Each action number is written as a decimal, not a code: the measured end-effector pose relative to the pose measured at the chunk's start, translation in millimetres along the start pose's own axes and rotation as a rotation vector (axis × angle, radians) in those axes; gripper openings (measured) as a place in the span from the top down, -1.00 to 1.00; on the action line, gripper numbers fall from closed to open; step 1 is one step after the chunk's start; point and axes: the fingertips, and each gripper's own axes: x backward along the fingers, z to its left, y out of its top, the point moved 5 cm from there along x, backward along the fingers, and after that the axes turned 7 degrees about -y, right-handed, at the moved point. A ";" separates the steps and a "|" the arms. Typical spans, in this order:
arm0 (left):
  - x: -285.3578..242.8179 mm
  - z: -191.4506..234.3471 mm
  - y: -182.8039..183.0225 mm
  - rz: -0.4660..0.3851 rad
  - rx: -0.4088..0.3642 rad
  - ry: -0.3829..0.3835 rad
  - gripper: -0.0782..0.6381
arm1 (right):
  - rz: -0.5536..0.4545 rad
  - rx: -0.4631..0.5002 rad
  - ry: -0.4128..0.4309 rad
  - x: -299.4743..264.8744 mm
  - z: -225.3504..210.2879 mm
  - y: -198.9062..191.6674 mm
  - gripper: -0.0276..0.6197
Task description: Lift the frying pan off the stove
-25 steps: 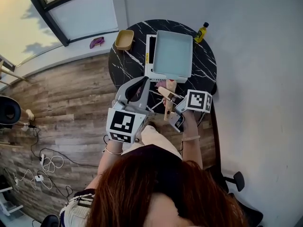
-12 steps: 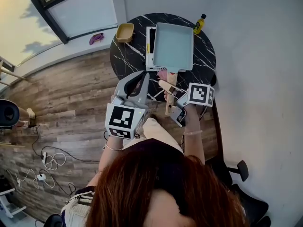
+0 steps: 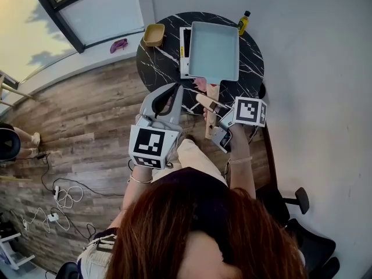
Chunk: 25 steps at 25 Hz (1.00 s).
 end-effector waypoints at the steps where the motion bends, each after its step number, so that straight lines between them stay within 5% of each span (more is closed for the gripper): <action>1: 3.5 -2.4 0.3 -0.002 -0.001 0.000 0.75 | 0.000 0.003 0.000 2.1 2.2 -3.0 0.60; 25: 72.3 -31.5 1.7 -0.033 -0.017 0.003 0.75 | -0.006 0.026 -0.013 34.9 40.0 -67.1 0.60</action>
